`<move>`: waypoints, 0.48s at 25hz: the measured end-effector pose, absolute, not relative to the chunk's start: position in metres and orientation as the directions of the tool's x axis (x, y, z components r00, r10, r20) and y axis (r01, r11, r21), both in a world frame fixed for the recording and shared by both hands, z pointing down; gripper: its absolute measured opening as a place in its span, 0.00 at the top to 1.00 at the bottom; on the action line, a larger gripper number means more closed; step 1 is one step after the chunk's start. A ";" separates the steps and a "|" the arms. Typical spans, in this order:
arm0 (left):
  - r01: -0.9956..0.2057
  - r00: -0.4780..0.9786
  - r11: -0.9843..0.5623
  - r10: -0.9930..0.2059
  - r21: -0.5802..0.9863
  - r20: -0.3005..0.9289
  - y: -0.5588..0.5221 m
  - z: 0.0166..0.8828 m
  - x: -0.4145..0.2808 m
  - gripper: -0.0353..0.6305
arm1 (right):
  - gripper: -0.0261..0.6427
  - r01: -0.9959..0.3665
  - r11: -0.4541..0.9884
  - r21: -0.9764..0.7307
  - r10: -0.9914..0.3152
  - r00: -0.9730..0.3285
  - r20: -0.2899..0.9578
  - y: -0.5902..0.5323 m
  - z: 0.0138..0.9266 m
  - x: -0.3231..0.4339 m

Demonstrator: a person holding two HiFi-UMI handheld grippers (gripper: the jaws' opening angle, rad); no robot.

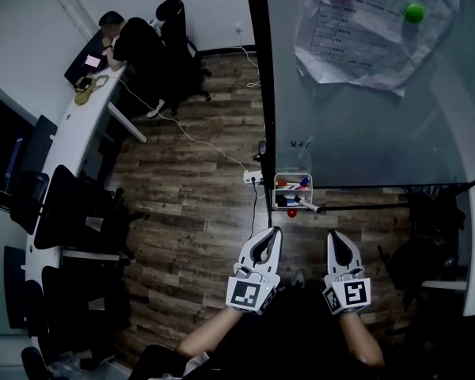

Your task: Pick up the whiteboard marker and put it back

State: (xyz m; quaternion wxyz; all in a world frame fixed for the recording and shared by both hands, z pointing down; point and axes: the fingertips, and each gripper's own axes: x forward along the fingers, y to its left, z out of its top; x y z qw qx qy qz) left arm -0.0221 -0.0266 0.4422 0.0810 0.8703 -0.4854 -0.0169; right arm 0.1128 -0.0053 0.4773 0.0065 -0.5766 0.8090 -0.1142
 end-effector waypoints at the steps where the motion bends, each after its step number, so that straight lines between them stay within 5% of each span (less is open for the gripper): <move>1: -0.843 0.527 -0.516 -0.849 0.156 0.044 -0.028 0.441 -0.022 0.94 | 0.94 -0.931 0.310 -0.194 -0.934 -0.337 0.122 -0.005 0.478 0.113; 12: -0.834 0.545 -0.534 -0.836 0.138 0.059 -0.031 0.445 -0.015 0.94 | 0.94 -0.924 0.331 -0.194 -0.927 -0.356 0.115 -0.013 0.480 0.115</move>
